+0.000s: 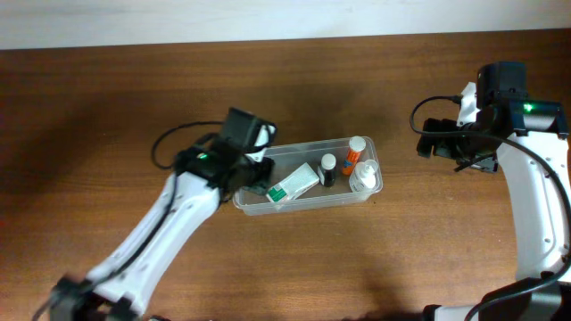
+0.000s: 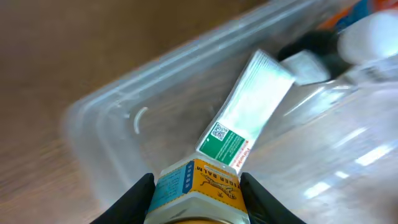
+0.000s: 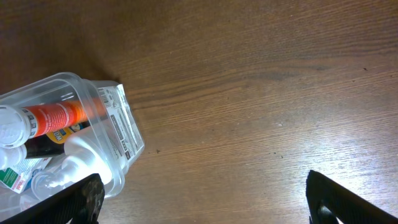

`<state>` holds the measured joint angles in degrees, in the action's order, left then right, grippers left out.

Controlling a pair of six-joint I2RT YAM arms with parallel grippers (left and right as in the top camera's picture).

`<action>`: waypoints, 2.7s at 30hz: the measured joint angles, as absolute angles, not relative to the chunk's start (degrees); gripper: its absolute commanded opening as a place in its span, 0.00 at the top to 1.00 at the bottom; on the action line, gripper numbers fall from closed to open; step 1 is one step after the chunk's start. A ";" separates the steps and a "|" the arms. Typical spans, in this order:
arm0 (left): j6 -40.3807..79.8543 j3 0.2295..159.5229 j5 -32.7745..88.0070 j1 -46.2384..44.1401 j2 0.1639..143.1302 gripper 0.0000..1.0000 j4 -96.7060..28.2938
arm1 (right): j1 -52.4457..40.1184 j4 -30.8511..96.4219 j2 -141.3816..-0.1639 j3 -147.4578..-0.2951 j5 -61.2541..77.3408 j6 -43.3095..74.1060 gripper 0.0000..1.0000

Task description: Pack container

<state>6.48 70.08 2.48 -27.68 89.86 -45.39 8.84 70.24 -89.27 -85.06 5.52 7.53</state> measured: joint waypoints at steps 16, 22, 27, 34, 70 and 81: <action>6.48 70.08 0.60 -28.34 105.14 0.46 -40.66 | 8.84 70.24 -89.32 -85.06 5.52 7.51 0.04; 6.22 72.84 0.34 -28.49 105.12 0.37 -44.14 | 8.84 70.26 -89.32 -85.06 5.52 7.49 0.04; 6.13 79.09 -2.02 -28.47 103.28 0.13 -48.86 | 8.84 70.30 -89.32 -85.06 5.52 7.18 0.04; 5.87 85.21 -6.22 -27.20 92.68 0.01 -52.21 | 8.84 70.46 -89.32 -85.06 5.52 6.85 0.04; 7.40 81.95 -5.82 0.51 82.59 0.01 -54.85 | 1.02 59.13 -86.83 -83.59 3.07 -1.50 0.02; 3.81 53.12 -2.66 0.51 42.30 0.01 -45.36 | 1.02 45.30 -52.86 -59.24 2.24 0.23 0.02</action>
